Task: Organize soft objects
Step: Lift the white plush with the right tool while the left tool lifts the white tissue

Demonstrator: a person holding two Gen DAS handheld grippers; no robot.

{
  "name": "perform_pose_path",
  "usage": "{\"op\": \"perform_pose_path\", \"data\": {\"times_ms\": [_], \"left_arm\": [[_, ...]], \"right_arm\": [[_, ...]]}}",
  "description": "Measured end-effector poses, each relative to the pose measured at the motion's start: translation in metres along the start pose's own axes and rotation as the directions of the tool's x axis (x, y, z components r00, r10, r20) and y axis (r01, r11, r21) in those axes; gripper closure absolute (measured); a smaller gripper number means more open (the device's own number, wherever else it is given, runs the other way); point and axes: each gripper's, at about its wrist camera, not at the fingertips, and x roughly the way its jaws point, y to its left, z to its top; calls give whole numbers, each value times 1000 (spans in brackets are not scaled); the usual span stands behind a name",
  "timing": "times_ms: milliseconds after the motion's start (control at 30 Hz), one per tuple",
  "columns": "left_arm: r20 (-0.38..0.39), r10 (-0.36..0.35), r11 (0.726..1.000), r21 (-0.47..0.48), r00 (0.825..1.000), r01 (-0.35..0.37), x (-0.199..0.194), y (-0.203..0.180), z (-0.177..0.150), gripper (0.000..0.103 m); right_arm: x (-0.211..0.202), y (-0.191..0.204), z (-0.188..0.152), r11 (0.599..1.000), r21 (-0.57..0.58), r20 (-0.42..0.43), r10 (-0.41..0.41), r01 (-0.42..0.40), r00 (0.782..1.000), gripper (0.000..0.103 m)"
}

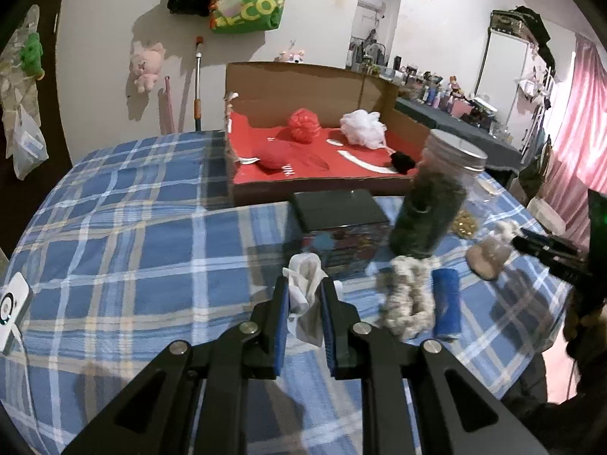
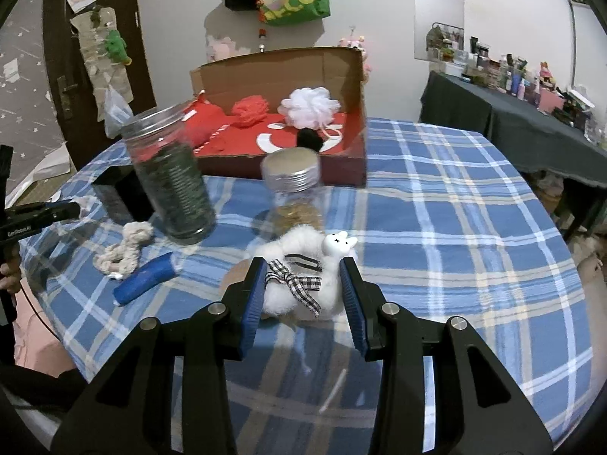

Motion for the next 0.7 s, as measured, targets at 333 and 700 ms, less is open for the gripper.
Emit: {"op": "perform_pose_path", "data": {"times_ms": [333,700], "left_arm": [[1,49,996,71,999,-49,15,24,15,86],[-21,10,993,121,1000,-7,44,42,40,86]], "right_arm": [[16,-22,16,997,-43,-26,-65,64,998,66],[35,-36,40,988,-113,-14,-104,102,994,66]]}}
